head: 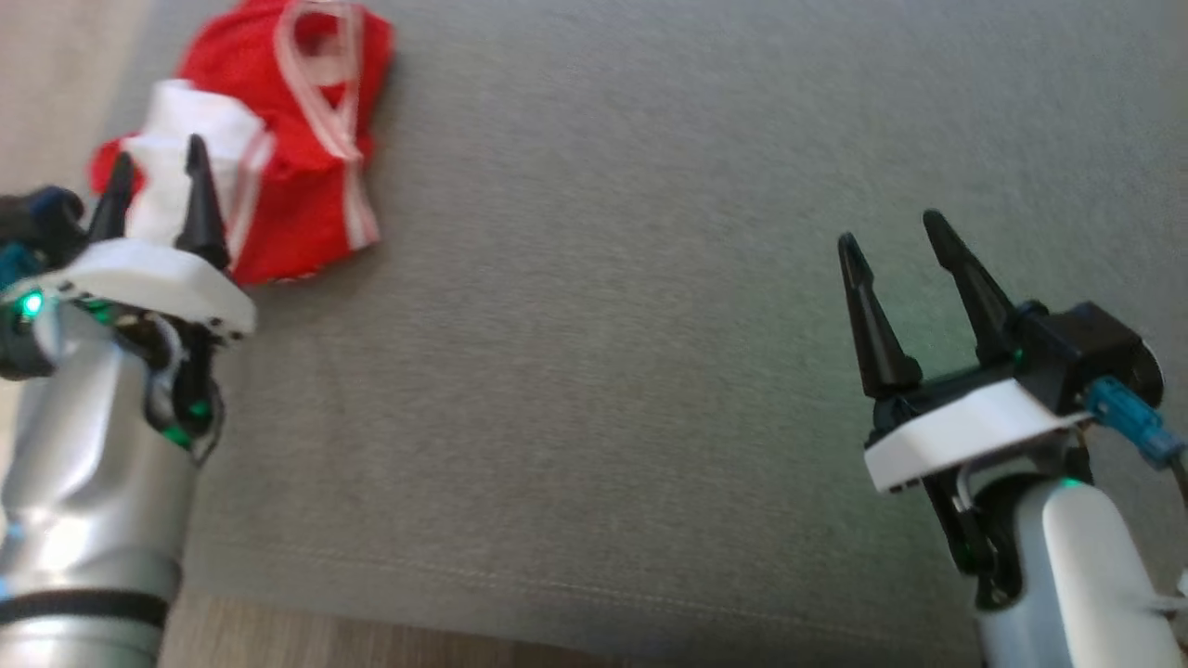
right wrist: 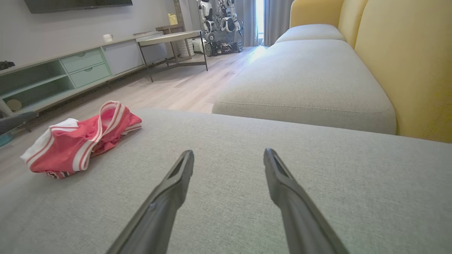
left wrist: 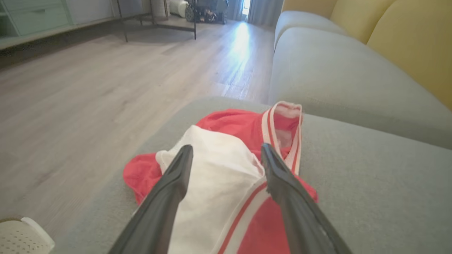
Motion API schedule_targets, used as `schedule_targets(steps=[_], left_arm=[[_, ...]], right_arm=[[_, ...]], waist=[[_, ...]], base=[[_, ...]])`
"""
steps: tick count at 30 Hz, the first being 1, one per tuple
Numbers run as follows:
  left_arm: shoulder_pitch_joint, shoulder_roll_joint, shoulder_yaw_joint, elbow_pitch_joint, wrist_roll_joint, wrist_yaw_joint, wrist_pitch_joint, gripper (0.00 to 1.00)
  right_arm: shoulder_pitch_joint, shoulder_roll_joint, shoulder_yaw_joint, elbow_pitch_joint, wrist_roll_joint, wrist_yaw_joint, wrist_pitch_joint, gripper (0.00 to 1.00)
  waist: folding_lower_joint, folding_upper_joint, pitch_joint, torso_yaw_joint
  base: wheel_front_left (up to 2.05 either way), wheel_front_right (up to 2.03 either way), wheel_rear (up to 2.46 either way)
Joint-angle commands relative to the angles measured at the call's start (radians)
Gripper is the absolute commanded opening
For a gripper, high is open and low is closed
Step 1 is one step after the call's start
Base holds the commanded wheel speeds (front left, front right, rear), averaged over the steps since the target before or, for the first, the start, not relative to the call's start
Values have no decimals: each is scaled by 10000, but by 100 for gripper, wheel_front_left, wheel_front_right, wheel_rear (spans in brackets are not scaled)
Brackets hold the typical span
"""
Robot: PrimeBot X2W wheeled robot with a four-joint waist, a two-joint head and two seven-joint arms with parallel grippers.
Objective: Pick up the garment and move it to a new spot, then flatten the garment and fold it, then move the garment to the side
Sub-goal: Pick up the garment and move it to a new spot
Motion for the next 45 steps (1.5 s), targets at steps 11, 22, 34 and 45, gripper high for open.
schedule_targets(steps=[11,22,34,45], left_arm=[[-2178,830,498,4257,-624,-839,1514,100],[-2788,1099,132,4614,-8,-758,-177,0],[-16,1076,1001,-876,1179,89,-286,0],[3696,409,-69,-5871,1732,582,351,0]], right_arm=[[-639,-22,339,-200,82,-9,-288,100],[-603,-22,154,128,265,-9,-576,100],[241,-22,-231,396,582,-9,-737,100],[1366,-22,-559,86,899,-9,-540,100]], waist=[[-1,0,1127,-1351],[-1,0,374,-1041],[-1,0,-1547,-770],[-1,0,-2611,-1316]], base=[[0,0,0],[0,0,0],[0,0,0],[0,0,0]])
